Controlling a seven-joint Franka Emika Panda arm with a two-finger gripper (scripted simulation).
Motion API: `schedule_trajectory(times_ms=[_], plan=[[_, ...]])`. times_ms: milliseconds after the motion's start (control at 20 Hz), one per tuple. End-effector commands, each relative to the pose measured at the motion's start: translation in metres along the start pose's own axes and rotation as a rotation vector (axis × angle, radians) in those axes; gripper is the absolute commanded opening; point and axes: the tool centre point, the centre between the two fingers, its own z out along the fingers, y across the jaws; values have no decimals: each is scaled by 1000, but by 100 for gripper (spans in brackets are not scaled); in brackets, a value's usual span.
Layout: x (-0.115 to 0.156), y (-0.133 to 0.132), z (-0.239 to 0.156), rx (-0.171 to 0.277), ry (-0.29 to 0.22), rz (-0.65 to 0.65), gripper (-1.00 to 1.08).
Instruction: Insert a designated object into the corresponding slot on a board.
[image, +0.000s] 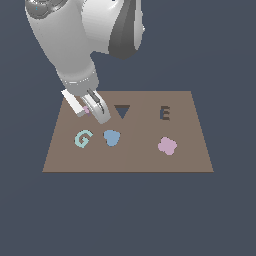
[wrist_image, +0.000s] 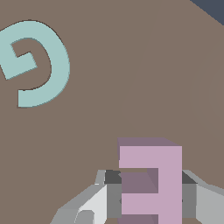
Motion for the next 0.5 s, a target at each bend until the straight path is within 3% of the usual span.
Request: schedule_trajectory(times_ms=[0, 450], plan=[[0, 0, 0, 0, 0, 0, -100], [-8, -15, -1, 0, 0, -49, -100]])
